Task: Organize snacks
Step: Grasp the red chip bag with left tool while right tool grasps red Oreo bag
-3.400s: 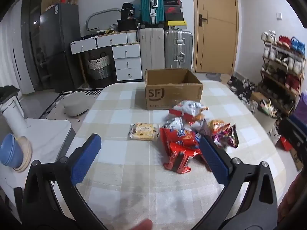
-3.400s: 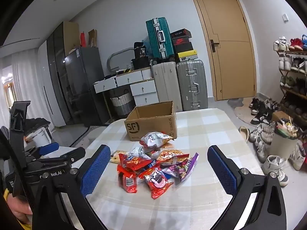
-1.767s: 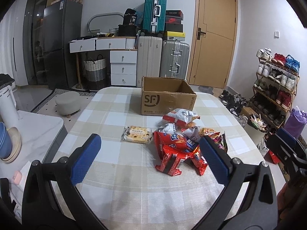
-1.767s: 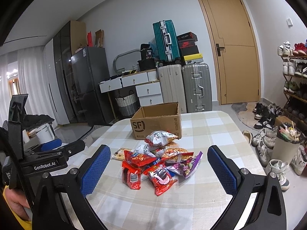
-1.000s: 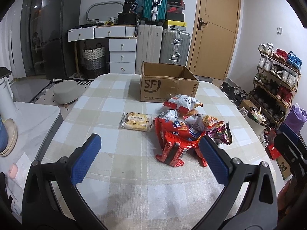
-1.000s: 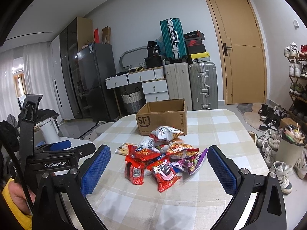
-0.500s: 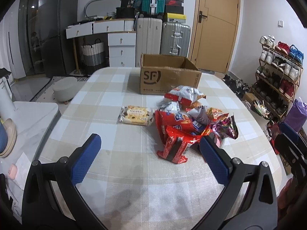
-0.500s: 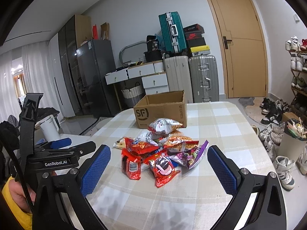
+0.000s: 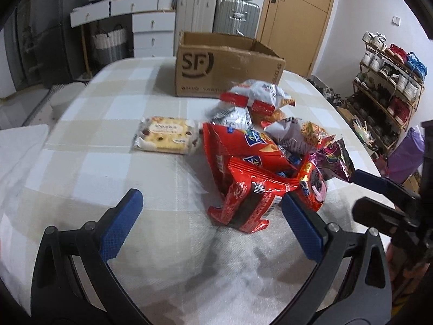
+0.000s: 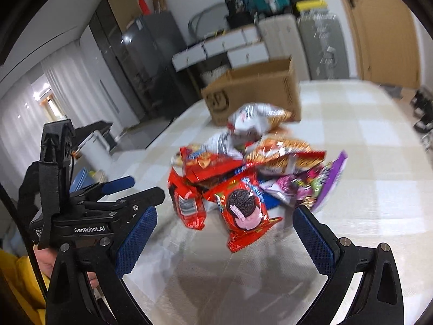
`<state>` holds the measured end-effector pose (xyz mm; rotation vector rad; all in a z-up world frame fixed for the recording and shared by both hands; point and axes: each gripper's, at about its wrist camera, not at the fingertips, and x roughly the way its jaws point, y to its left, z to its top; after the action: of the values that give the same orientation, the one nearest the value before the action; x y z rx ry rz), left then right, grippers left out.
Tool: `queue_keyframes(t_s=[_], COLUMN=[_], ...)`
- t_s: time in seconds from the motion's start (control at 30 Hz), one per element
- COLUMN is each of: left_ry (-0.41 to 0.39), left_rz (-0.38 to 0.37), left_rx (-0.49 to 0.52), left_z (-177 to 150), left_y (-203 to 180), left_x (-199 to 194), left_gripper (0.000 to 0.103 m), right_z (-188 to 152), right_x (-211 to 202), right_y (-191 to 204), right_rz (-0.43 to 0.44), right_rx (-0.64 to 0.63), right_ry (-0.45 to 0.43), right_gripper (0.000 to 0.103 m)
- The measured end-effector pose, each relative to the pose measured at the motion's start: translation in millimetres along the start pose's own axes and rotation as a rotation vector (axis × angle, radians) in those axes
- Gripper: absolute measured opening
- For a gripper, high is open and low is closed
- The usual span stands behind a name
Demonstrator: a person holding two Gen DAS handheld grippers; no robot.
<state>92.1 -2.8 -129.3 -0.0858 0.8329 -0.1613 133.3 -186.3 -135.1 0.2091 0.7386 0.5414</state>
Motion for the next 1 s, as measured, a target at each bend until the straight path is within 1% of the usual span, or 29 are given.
queue_keyframes(t_s=[0.07,0.2,0.23,0.27,0.3,0.37,0.43,0.5,0.53,0.57,0.73,0.8,0.9,0.93,1.0], left_ry=[0.020,0.033,0.036,0.041,0.046,0.058,0.072,0.076,0.076,0.073,0.070,0.070,0.071,0.071,0.068], left_rz=[-0.021,-0.060,-0.065,-0.068,-0.067,-0.060,-0.068,-0.077,-0.076,-0.074,-0.071,-0.070,-0.062,-0.063,-0.064], left_rx=[0.005,0.024,0.030,0.038,0.042,0.043,0.030,0.022,0.023,0.028,0.045,0.049,0.057,0.060,0.069], left_z=[-0.1,-2.1,-1.9,-1.9,-2.0,-2.4,-1.9,-1.7,-1.5,-0.6,-1.0,-1.8,-1.1,-1.5,-1.4], left_y=[-0.6,-3.7,-5.1,-7.0,-8.0,-8.8,-6.8,-4.6,-4.2,-5.1,-7.2,-9.9,-12.0,-12.8,-14.9], left_x=[9.6,22.1,25.3,29.0,31.7,37.8,43.8,46.3,46.7,48.2,47.3,45.9,47.2,46.9,46.1], left_gripper=[0.102,0.101,0.101,0.101,0.100,0.097,0.097,0.097,0.097,0.097,0.095,0.092,0.092,0.090,0.085], right_z=[3.0,6.5,7.0,7.5,7.6,8.5,7.3,6.3,6.0,5.5,0.2,-1.6,-4.0,-4.6,-6.3], right_x=[11.9,30.9,33.0,34.9,35.8,45.6,51.3,54.9,56.7,58.3,56.1,53.5,43.4,40.8,35.1], right_y=[-4.2,-1.9,-0.9,-0.1,0.8,0.2,-1.0,-2.0,-2.3,-2.7,-7.7,-7.1,-8.6,-8.8,-11.5], right_rz=[0.016,0.012,0.014,0.021,0.027,0.015,0.013,0.007,-0.005,-0.013,0.004,0.007,0.041,0.043,0.058], right_rx=[0.004,-0.043,-0.052,-0.060,-0.066,-0.078,-0.075,-0.072,-0.074,-0.074,-0.040,-0.037,-0.013,-0.008,0.010], right_ry=[0.028,0.074,0.080,0.083,0.088,0.119,0.130,0.137,0.142,0.148,0.133,0.124,0.088,0.082,0.066], right_gripper=[0.102,0.101,0.097,0.087,0.082,0.080,0.078,0.070,0.059,0.051,0.045,0.045,0.045,0.045,0.045])
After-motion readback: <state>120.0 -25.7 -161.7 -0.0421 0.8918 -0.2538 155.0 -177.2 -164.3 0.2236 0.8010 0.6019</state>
